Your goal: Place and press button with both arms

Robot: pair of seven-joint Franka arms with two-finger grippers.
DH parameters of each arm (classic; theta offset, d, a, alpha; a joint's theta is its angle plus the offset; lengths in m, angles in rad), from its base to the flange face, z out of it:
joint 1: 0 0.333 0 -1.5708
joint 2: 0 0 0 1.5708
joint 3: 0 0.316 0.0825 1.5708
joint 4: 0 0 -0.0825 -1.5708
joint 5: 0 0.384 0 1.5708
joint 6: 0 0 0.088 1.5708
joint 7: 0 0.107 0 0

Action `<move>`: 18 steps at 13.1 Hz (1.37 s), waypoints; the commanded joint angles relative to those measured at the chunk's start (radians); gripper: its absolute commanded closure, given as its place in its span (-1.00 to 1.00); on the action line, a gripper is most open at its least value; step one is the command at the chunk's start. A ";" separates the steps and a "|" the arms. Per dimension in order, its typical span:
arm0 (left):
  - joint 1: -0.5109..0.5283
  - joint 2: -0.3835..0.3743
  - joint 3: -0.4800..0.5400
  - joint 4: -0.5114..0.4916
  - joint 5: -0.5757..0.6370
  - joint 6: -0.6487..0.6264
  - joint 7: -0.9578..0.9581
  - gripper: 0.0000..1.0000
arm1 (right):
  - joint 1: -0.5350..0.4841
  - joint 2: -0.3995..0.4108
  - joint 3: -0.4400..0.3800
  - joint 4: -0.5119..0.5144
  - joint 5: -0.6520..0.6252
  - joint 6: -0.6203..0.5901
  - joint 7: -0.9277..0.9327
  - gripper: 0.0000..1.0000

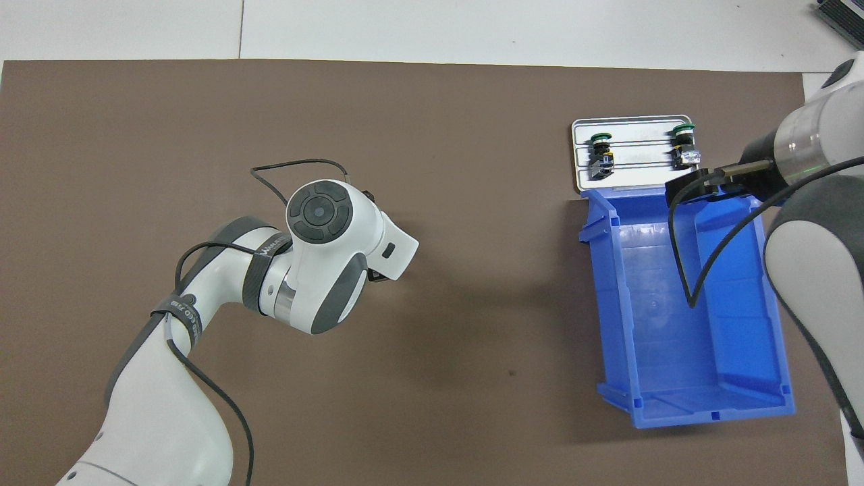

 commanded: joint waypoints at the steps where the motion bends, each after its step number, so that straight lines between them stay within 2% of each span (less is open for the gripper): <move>1: -0.026 0.042 0.022 0.022 -0.008 0.039 -0.017 -0.82 | -0.012 -0.025 0.005 -0.032 0.029 0.013 -0.030 -0.99; 9: -0.041 0.065 0.020 0.011 -0.007 0.087 -0.051 -0.71 | -0.012 -0.025 0.005 -0.032 0.029 0.015 -0.030 -0.99; 10: -0.043 0.065 0.022 0.011 -0.007 0.082 -0.054 -0.40 | -0.012 -0.025 0.005 -0.032 0.029 0.013 -0.030 -0.99; 11: -0.043 0.065 0.023 0.012 0.004 0.084 -0.054 0.15 | -0.012 -0.025 0.005 -0.032 0.029 0.013 -0.030 -0.99; 13: -0.043 0.065 0.023 0.022 0.042 0.080 -0.054 0.65 | -0.012 -0.025 0.005 -0.032 0.029 0.015 -0.030 -0.99; 14: -0.044 0.065 0.023 0.031 0.064 0.074 -0.054 1.00 | -0.012 -0.025 0.005 -0.032 0.029 0.015 -0.030 -0.99; 18: -0.038 0.065 0.020 0.057 0.072 0.065 -0.060 1.00 | -0.012 -0.025 0.005 -0.032 0.029 0.015 -0.030 -0.99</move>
